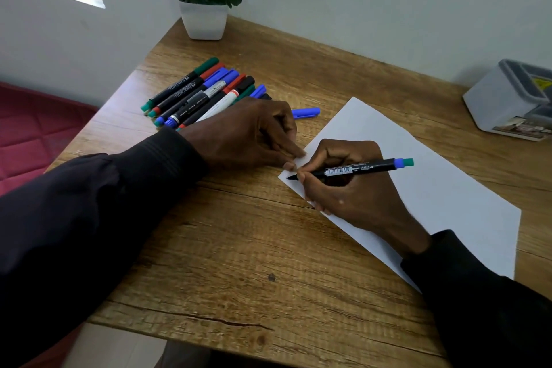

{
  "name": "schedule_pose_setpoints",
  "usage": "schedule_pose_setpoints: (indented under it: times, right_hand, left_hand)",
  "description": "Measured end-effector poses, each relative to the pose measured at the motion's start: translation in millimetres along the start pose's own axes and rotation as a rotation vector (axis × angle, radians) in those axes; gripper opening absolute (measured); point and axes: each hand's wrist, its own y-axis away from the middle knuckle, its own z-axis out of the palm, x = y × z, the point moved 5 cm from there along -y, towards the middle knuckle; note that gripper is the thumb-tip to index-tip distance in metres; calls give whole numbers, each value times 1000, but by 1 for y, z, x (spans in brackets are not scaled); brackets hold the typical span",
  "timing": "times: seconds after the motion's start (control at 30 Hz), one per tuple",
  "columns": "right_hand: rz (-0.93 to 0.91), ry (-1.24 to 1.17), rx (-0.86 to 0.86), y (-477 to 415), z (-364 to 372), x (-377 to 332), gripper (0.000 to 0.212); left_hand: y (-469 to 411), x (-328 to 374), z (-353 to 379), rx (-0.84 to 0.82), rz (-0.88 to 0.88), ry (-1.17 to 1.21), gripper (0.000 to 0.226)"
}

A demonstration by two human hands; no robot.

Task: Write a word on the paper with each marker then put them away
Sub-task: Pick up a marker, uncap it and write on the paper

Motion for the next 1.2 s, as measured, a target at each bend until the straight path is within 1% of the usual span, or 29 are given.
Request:
schedule_pose_setpoints:
  times: [0.17,0.3,0.57,0.83,0.97,1.1,1.2]
  right_hand:
    - [-22,24,-7,0,0,0,7]
    - [-33,37,-1,0,0,-1,10]
    - [9,-33,50,2,0,3,10]
    - [-18,14,49,0,1,0,11]
    - [5,-23,64,1,-1,-1,13]
    - [10,18,76,-1,-1,-1,12]
    - [33,-9,90,0,-1,1,12]
  left_hand:
    - [1,2,0,-8,7,16,27]
    - [1,3,0,-14,13,17,27]
    - [0,2,0,-4,50,-6,29]
    - [1,3,0,-18,38,7,32]
    - [1,1,-1,-16,41,-3,27]
    - [1,4,0,-15,44,8,24]
    - [2,6,-1,-15,43,36,25]
